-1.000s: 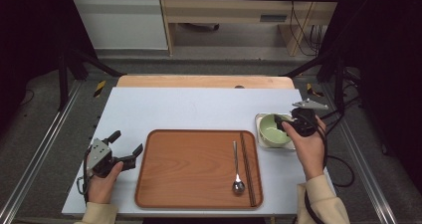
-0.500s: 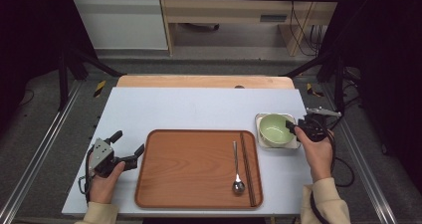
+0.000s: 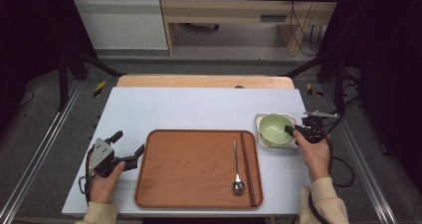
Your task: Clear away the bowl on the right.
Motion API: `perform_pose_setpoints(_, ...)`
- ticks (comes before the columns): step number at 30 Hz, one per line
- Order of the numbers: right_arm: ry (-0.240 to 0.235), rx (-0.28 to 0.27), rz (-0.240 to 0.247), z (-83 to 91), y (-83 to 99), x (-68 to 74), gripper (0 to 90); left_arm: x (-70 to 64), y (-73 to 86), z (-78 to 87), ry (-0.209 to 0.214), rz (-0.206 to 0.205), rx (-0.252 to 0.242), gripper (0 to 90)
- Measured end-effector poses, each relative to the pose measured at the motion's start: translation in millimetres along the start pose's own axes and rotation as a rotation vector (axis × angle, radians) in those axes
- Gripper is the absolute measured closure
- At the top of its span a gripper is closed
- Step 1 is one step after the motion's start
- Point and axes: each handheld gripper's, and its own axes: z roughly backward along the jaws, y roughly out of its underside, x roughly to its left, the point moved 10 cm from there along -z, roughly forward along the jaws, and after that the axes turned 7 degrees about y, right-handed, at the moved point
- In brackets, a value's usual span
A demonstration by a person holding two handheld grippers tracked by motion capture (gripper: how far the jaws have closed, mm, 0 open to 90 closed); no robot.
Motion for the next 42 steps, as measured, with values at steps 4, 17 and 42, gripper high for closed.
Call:
perform_pose_setpoints(4, -0.009, 0.01, -0.036, -1.7, 2.3, -0.8, 62.8, -0.1, 0.3, -0.2, 0.001, -0.001, 0.001, 5.2)
perform_pose_setpoints(17, -0.007, 0.043, -0.034, -7.6, 5.7, 6.2, 74.1, -0.8, 0.2, -0.5, 0.003, -0.003, 0.002, 5.4)
perform_pose_setpoints(42, 0.006, -0.015, -0.043, -1.8, -1.1, 10.0, 82.9, 0.0, 0.1, -0.3, 0.002, -0.006, 0.002, 5.6)
